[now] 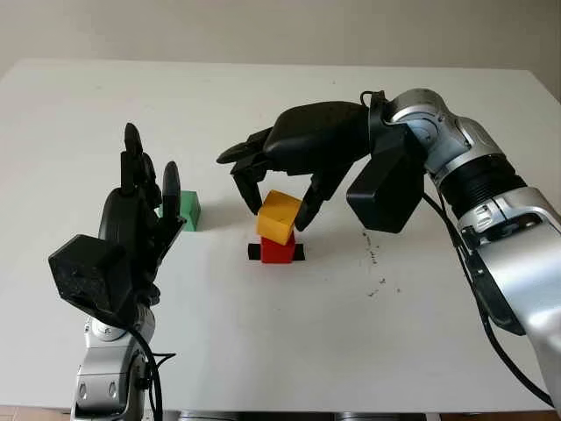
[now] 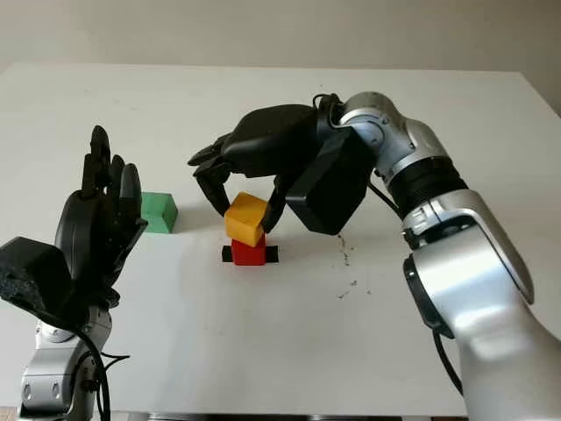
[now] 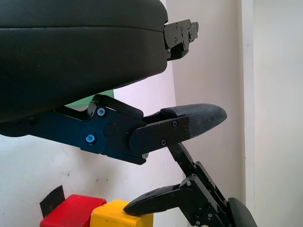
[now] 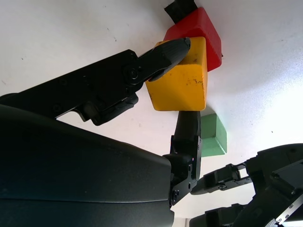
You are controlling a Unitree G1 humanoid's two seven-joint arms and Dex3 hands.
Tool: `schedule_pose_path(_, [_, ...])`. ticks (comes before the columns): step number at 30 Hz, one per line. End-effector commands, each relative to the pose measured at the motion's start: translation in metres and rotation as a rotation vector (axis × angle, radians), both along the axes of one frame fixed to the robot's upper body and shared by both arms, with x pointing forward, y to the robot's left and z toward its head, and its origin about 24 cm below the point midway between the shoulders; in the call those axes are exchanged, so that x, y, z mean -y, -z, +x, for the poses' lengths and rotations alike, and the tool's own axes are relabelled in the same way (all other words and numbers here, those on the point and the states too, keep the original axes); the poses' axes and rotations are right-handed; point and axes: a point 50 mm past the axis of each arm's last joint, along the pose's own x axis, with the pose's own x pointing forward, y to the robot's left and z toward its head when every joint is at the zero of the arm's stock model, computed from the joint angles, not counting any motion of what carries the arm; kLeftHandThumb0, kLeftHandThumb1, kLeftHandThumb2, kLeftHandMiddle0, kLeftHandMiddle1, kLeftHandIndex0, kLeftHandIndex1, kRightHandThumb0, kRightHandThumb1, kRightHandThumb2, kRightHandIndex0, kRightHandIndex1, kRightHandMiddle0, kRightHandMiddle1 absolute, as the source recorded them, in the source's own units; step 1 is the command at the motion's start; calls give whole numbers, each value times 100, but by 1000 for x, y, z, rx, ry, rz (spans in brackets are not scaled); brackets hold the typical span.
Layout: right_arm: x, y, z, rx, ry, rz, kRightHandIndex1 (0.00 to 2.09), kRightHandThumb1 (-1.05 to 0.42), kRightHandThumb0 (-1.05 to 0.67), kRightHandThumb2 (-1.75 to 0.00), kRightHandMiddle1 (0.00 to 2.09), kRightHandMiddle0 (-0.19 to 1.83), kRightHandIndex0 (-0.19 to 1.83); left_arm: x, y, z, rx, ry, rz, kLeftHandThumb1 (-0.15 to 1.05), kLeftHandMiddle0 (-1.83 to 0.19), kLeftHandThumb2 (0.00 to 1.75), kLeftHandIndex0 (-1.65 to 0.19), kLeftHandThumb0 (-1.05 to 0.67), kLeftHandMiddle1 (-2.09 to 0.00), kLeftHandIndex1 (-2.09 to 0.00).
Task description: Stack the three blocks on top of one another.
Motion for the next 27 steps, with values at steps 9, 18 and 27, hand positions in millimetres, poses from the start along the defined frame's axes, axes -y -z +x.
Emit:
schedule_pose_path(9, [3,-2,0,20,2,-16,4,-90,-58,-5,111,14,6,1,-2,-2,10,-6,6,105,19,64,19,-63,0,0])
schedule_pose_path(18, [4,2,-2,57,-7,-80,0,-91,-73,-5,19,-18,-19,0,-1,-2,11,-13,13,105,19,63,19,-64,0,0])
schedule_pose_path(27, [20,-9,2,52,63,19,0,-93,-88,-6,0,-19,-19,-4,-2,-3,16,-26,38,105,19,64,19,-64,-2,0])
